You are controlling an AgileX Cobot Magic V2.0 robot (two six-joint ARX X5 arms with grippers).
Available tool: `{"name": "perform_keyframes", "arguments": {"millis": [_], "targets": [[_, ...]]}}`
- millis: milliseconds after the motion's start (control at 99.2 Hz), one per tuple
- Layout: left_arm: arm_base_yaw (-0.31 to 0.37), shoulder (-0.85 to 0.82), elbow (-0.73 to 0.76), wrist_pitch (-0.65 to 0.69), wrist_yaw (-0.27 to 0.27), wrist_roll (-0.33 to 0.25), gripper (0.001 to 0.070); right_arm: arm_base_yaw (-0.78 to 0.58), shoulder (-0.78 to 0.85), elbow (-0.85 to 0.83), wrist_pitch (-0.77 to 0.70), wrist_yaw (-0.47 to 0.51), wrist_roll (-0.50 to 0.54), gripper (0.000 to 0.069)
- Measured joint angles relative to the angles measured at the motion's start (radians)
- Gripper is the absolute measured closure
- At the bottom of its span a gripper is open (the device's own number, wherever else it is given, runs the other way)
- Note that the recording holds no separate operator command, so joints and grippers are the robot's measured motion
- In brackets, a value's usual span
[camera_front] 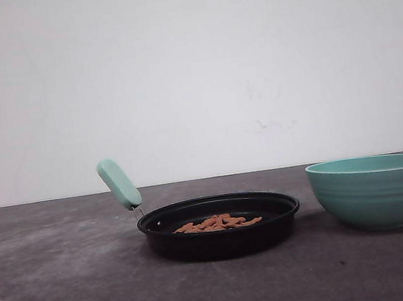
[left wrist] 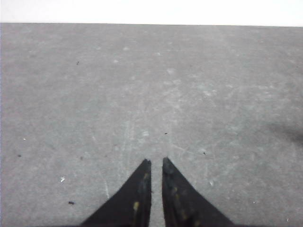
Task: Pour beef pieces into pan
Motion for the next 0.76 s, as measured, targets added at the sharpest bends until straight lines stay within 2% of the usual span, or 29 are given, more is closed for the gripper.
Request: {"name": "perform_keyframes", "arguments": {"millis": [756], "targets": [[0.000,0.000,0.000,0.000,0.002,0.014,0.0695,0.000,0.000,0.000,0.000,0.000,0.000,0.0680]]}}
